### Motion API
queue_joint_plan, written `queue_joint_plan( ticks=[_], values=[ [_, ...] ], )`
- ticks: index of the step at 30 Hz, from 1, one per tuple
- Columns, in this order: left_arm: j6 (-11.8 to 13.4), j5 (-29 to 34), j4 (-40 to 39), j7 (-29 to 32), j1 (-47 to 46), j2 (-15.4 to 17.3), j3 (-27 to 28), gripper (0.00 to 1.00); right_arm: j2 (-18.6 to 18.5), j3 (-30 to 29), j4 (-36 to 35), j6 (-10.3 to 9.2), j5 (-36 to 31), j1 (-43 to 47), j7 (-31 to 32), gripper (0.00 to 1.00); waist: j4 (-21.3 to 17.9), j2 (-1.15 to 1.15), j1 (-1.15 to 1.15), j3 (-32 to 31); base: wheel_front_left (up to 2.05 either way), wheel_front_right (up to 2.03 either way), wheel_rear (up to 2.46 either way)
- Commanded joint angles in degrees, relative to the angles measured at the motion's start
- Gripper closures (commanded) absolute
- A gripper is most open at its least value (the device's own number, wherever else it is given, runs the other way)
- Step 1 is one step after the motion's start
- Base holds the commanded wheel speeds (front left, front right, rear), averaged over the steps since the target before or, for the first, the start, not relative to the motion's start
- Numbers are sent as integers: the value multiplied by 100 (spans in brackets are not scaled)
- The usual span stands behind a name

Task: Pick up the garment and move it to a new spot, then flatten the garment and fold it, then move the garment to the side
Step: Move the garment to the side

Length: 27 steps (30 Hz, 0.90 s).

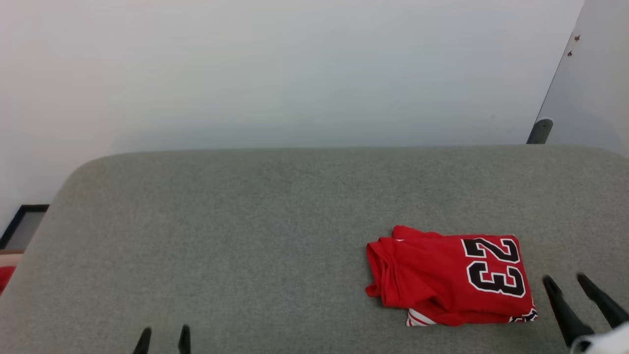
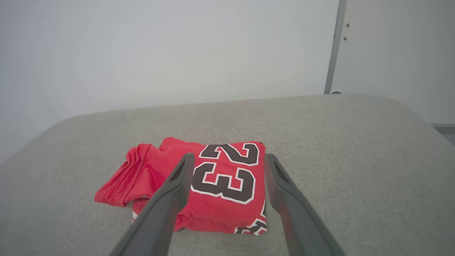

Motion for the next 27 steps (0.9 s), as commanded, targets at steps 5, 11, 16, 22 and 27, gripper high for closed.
queue_joint_plan(
  ticks=[5,11,16,22,27],
  values=[
    [-11,-32,22,2,-292,-52,-107,0,-333,535,460,0,40,-951,1363,0,-44,0,0,197,0,0,0],
    [-11,-26,138,2,-588,-97,-279,0,-529,1006,1241,0,689,-1965,3234,0,-8,0,0,524,0,0,0],
    [-11,-26,137,2,-916,-130,-347,0,-716,1190,1776,0,1017,-2670,4116,0,59,0,0,956,0,0,0],
    [-11,2,189,3,-1303,-156,-490,0,-828,1362,2530,0,995,-3265,4450,0,219,0,0,1300,0,0,0],
    [-11,-26,219,3,-1537,-171,-644,0,-740,1626,2937,0,1163,-3507,4484,0,339,0,0,1462,0,0,0]
  ],
)
